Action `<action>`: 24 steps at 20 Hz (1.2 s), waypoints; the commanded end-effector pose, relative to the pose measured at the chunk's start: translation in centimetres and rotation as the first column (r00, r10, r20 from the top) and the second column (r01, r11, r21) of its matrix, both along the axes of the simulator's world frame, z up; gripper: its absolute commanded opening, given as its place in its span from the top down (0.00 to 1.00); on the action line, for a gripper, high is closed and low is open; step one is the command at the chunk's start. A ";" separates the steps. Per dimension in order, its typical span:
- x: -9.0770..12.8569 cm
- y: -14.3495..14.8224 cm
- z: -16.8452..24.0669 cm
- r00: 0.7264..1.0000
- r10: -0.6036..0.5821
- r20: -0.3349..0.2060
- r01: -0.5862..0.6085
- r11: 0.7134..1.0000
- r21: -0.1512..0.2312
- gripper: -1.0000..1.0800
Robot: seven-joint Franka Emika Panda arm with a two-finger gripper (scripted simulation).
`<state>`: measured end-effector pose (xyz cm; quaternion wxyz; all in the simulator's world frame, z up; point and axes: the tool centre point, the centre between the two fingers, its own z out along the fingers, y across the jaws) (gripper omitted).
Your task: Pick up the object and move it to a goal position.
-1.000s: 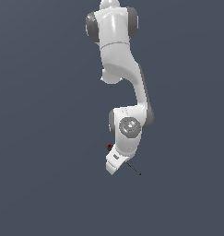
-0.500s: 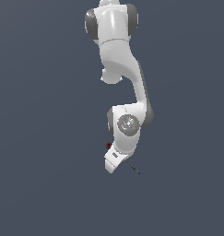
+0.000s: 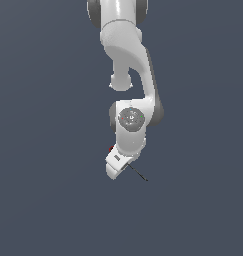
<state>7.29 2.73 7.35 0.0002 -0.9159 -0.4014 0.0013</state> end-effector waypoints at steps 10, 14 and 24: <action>-3.4 -5.6 11.4 1.000 0.000 0.002 0.000 1.000 -0.001 1.00; -4.7 -7.6 15.7 1.000 0.000 0.002 0.000 1.000 0.000 1.00; -7.6 -12.7 26.4 1.000 0.001 0.003 -0.001 1.000 0.002 1.00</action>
